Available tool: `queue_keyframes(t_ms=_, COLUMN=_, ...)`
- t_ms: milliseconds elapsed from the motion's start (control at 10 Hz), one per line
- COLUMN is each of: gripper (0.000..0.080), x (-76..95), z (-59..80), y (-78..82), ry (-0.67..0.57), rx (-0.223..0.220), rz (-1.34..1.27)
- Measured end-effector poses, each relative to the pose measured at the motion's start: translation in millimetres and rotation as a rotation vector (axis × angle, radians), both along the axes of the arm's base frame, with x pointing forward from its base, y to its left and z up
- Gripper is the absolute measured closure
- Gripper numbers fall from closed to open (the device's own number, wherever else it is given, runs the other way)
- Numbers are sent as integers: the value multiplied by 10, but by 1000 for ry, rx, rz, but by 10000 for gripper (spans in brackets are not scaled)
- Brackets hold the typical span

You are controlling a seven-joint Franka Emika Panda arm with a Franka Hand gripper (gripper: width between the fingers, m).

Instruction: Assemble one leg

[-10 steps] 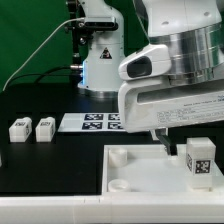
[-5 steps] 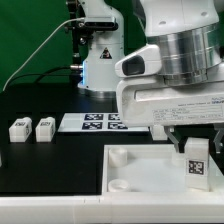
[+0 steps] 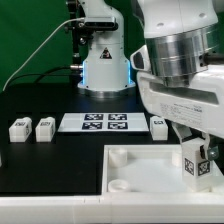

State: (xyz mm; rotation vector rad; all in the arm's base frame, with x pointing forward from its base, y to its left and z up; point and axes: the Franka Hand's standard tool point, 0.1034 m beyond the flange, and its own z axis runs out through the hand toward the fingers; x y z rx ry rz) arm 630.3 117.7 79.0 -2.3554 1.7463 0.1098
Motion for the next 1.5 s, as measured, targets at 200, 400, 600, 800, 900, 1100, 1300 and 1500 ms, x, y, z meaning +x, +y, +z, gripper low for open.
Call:
queue_keyframes(t_ms=200, gripper=499, x=-28, z=-31, y=95, ry=71, rx=40, rz=-318)
queue_keyframes(t_ms=400, gripper=503, x=-29, z=-33, y=94, ry=60, rx=36, rz=-267)
queue_keyframes(t_ms=600, gripper=319, x=-41, z=-39, y=84, ry=25, rx=19, rz=-95)
queue_keyframes(t_ms=800, gripper=190, x=-46, z=-33, y=83, ry=-49, rx=-16, rz=251)
queue_keyframes(t_ms=900, gripper=157, x=-53, z=-36, y=99, ry=-71, rx=-40, rz=387)
queue_keyframes(t_ms=1100, gripper=152, x=-36, z=-39, y=96, ry=-130, rx=-67, rz=563)
queue_keyframes(t_ms=1300, gripper=150, x=-31, z=-42, y=73, ry=-167, rx=-85, rz=759)
queue_keyframes(t_ms=1500, gripper=150, x=64, z=-16, y=-33, ry=-205, rx=-148, rz=1075)
